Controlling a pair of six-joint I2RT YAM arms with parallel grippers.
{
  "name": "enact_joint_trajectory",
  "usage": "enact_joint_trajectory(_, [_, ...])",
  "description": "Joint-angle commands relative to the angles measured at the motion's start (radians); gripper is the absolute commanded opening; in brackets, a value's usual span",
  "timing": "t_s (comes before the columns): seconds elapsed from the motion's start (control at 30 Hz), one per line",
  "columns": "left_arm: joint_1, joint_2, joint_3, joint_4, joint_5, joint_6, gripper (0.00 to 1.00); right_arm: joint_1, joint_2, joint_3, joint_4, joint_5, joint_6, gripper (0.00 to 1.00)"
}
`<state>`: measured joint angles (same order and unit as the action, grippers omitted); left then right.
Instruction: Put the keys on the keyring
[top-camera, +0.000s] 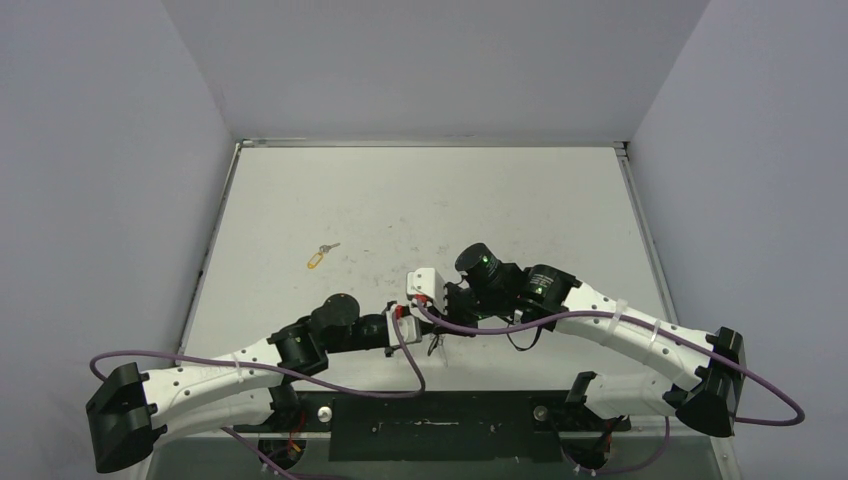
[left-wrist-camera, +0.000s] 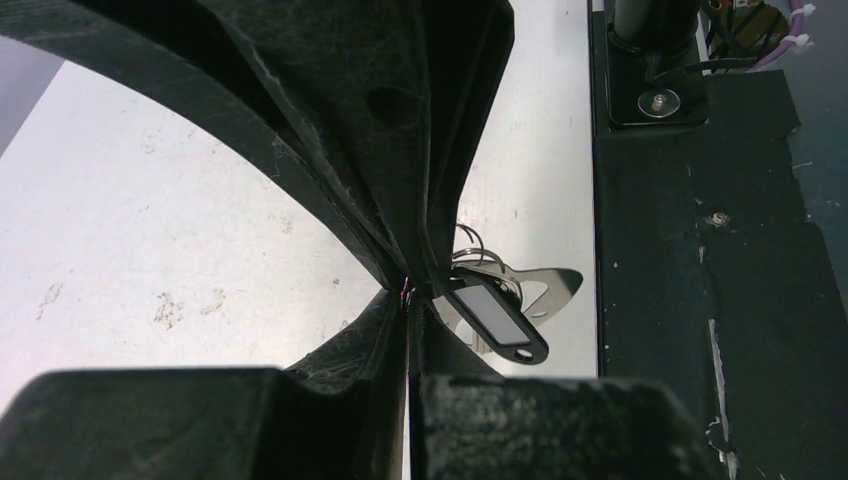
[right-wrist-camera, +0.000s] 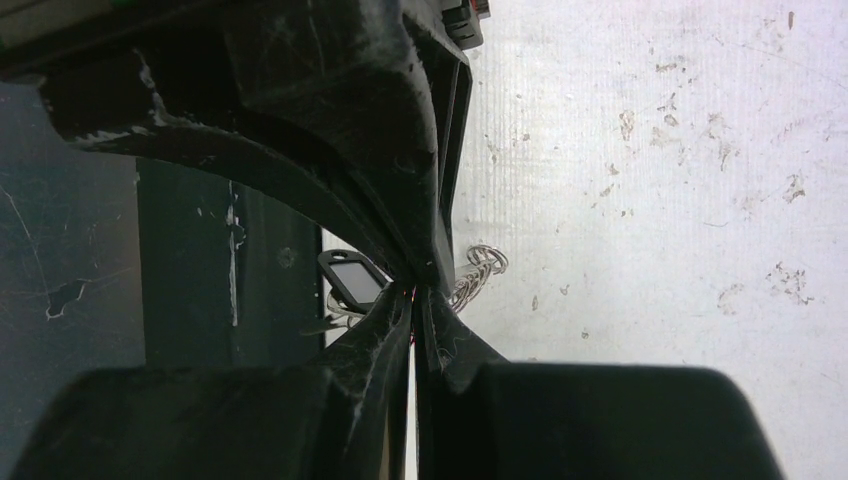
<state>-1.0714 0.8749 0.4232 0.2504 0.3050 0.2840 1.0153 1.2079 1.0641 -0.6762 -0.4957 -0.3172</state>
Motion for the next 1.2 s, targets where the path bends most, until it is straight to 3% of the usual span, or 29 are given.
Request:
enact_joint_trajectory(0.0, [-0.004, -0.026, 0.014, 0.148, -0.001, -0.034, 0.0, 0.003, 0.006, 0.045, 0.048, 0.035, 0.015, 0.0])
enact_joint_trajectory(0.13, [-0.004, -0.042, -0.009, 0.167, -0.045, -0.064, 0.0, 0.002, -0.012, 0.04, 0.078, 0.054, 0.028, 0.17])
enact_joint_trajectory(0.27, [-0.004, -0.056, -0.043, 0.214, -0.095, -0.096, 0.0, -0.002, -0.048, 0.021, 0.141, 0.088, 0.063, 0.49])
enact_joint_trajectory(0.37, [-0.004, -0.06, -0.071, 0.268, -0.12, -0.114, 0.0, -0.016, -0.088, -0.004, 0.196, 0.102, 0.09, 0.56])
enact_joint_trajectory(0.53, [-0.004, -0.073, -0.123, 0.372, -0.133, -0.122, 0.0, -0.058, -0.168, -0.062, 0.275, 0.089, 0.117, 0.57])
enact_joint_trajectory(0.8, [-0.004, -0.119, -0.206, 0.537, -0.09, -0.08, 0.0, -0.197, -0.23, -0.151, 0.372, -0.24, 0.103, 0.51])
enact_joint_trajectory(1.17, [-0.004, -0.164, -0.22, 0.532, -0.029, -0.053, 0.0, -0.213, -0.181, -0.19, 0.516, -0.46, 0.109, 0.33])
